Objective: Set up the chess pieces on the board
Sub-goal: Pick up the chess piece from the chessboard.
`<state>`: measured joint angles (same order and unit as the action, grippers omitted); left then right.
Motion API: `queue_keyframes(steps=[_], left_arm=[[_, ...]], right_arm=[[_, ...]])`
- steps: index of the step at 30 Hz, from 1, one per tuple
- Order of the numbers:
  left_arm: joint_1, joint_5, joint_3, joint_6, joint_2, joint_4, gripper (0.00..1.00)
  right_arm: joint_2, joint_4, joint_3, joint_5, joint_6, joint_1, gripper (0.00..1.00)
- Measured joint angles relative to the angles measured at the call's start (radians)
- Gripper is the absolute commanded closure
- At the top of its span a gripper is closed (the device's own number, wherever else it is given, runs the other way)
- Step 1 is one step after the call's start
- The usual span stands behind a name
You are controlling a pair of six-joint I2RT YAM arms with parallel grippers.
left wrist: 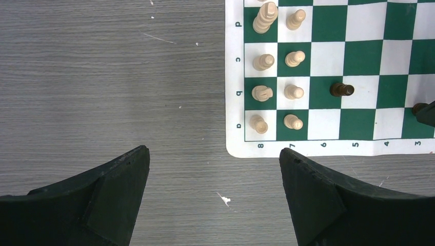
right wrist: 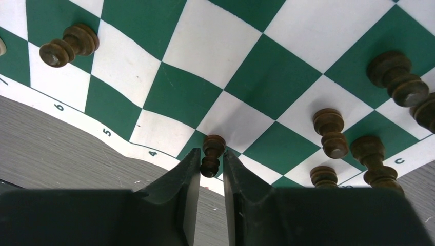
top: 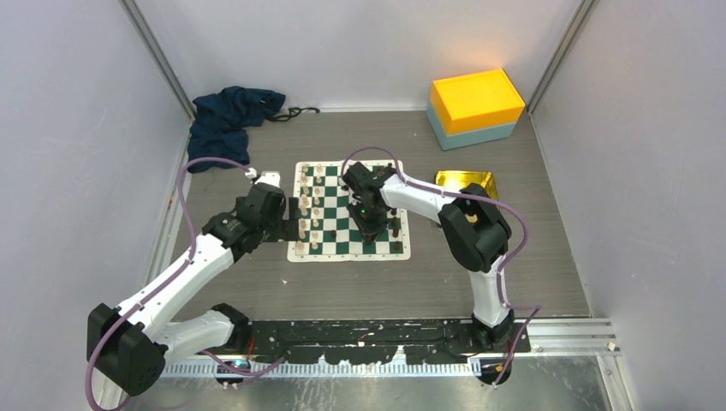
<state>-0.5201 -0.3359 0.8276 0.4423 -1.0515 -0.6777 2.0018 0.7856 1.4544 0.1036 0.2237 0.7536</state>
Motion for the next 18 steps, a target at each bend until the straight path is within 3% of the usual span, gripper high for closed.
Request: queue_keyframes(steps=[4, 18], left_arm=[[0.0, 0.0, 0.0, 0.0, 0.0, 0.0, 0.02], [0.0, 0.0, 0.0, -0.001, 0.0, 0.0, 0.02]], right_arm=[[0.002, 0.0, 0.0, -0.001, 0.0, 0.0, 0.87], [0.001, 0.011, 0.006, -0.042, 0.0, 0.002, 0.89]])
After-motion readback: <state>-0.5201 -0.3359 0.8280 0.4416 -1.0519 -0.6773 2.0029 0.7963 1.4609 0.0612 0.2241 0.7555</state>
